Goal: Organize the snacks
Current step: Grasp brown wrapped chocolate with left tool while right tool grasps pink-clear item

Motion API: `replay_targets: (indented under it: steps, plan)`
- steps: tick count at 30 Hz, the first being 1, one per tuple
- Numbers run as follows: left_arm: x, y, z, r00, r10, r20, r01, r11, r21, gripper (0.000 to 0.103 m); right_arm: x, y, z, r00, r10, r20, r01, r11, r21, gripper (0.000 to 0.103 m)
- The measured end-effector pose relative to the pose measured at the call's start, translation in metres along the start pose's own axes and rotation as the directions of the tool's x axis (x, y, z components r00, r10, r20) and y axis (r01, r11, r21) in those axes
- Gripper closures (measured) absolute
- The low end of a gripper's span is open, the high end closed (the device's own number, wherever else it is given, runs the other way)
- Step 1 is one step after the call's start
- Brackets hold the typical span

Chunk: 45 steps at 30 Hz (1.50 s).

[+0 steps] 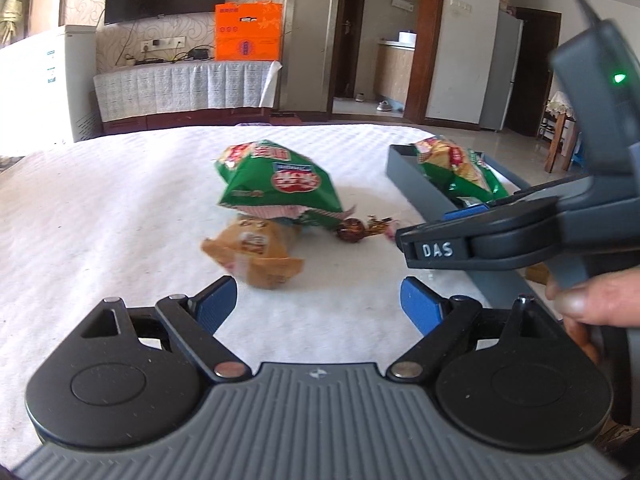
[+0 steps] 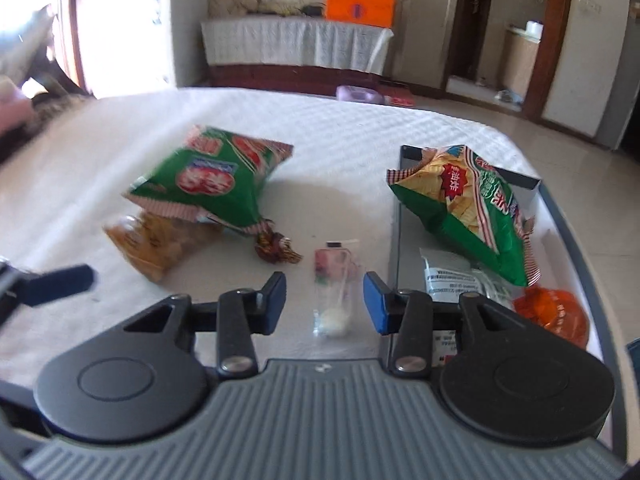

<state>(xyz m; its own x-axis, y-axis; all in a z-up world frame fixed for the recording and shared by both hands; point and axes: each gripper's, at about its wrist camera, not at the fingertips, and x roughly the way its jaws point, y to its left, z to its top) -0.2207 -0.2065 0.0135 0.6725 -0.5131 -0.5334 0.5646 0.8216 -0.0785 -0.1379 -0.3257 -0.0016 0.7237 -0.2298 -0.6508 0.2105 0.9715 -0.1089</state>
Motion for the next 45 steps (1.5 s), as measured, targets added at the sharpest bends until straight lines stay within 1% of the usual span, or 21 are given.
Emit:
replay_targets:
  steps: [2,4,5,7,8,11,14,16,20,24,27,30,32,33,34,36,37,39,41,43,45]
  plan:
    - [0.0,0.003,0.0,1.0,0.008,-0.004,-0.008,1.0,-0.003,0.011,0.01,0.005,-0.001,0.999,-0.007,-0.04,0.006,1.0,-0.014,0.059]
    - [0.002,0.005,0.0,1.0,0.026,-0.009,-0.026,1.0,0.001,0.011,0.017,0.013,-0.002,0.998,-0.019,-0.055,0.015,0.998,-0.065,0.059]
    - [0.003,0.007,0.0,1.0,0.024,-0.01,-0.024,1.0,-0.004,0.011,0.017,0.012,-0.001,0.998,-0.013,-0.058,0.01,0.999,-0.043,0.059]
    - [0.005,0.007,0.0,1.0,0.028,-0.013,-0.028,1.0,-0.012,0.011,0.015,0.006,-0.001,0.997,0.043,-0.065,-0.043,0.999,-0.003,0.061]
    - [0.006,0.006,0.0,1.0,0.026,-0.013,-0.026,1.0,-0.009,0.011,0.014,0.004,-0.001,0.995,0.074,-0.073,-0.074,0.997,0.01,0.07]
    - [0.008,0.002,0.0,1.0,0.029,-0.005,-0.029,1.0,0.004,0.011,0.006,-0.003,-0.004,0.989,0.126,-0.075,-0.124,0.992,0.035,0.08]
    - [0.01,-0.002,0.001,1.0,0.028,0.0,-0.028,1.0,0.001,0.012,-0.01,-0.02,-0.006,0.977,0.211,-0.032,-0.205,0.97,0.13,0.083]
    - [0.012,-0.006,0.002,1.0,0.016,0.001,-0.016,1.0,0.007,0.012,-0.022,-0.029,-0.005,0.973,0.229,0.012,-0.228,0.961,0.153,0.083]
    - [0.023,-0.025,0.003,1.0,0.0,-0.002,0.0,0.998,0.067,0.013,-0.039,-0.05,-0.009,0.961,0.269,0.071,-0.278,0.935,0.218,0.083]
    - [0.041,-0.043,0.013,1.0,-0.016,-0.011,0.018,0.993,0.121,0.013,-0.049,-0.069,-0.009,0.952,0.283,0.121,-0.305,0.916,0.259,0.084]
    - [0.058,-0.052,0.026,0.999,-0.035,-0.03,0.038,0.992,0.116,0.013,-0.054,-0.08,-0.012,0.946,0.291,0.139,-0.319,0.908,0.27,0.084]
    - [0.081,-0.058,0.035,0.999,-0.005,-0.051,0.012,0.991,0.134,0.013,-0.056,-0.091,-0.015,0.945,0.291,0.151,-0.324,0.9,0.291,0.084]
    - [0.099,-0.055,0.04,0.995,0.015,-0.094,-0.004,0.994,0.112,0.02,-0.057,-0.098,-0.017,0.944,0.29,0.155,-0.325,0.895,0.305,0.084]
    - [0.107,-0.052,0.041,0.992,0.019,-0.121,-0.008,0.996,0.089,0.032,-0.058,-0.101,-0.018,0.944,0.288,0.159,-0.325,0.893,0.311,0.084]
    - [0.111,-0.05,0.043,0.992,0.029,-0.125,-0.019,0.996,0.084,0.042,-0.06,-0.104,-0.019,0.944,0.287,0.164,-0.326,0.892,0.315,0.084]
    - [0.114,-0.052,0.045,0.993,0.015,-0.12,-0.003,0.995,0.095,0.063,-0.061,-0.109,-0.02,0.944,0.284,0.171,-0.325,0.889,0.322,0.084]
    - [0.115,-0.053,0.046,0.992,0.016,-0.123,-0.005,0.995,0.096,0.068,-0.062,-0.11,-0.021,0.944,0.281,0.173,-0.324,0.888,0.325,0.084]
    - [0.116,-0.054,0.047,0.992,0.008,-0.123,0.003,0.996,0.094,0.074,-0.063,-0.114,-0.023,0.945,0.275,0.176,-0.32,0.888,0.331,0.084]
    - [0.114,-0.05,0.047,0.992,-0.011,-0.123,0.018,0.998,0.057,0.075,-0.065,-0.117,-0.024,0.945,0.273,0.178,-0.319,0.886,0.337,0.084]
    - [0.11,-0.044,0.05,0.991,-0.057,-0.119,0.058,0.998,0.001,0.075,-0.067,-0.117,-0.024,0.945,0.272,0.181,-0.32,0.886,0.337,0.084]
    - [0.101,-0.043,0.05,0.991,-0.076,-0.106,0.076,0.997,-0.006,0.075,-0.068,-0.117,-0.025,0.944,0.274,0.183,-0.322,0.884,0.338,0.084]
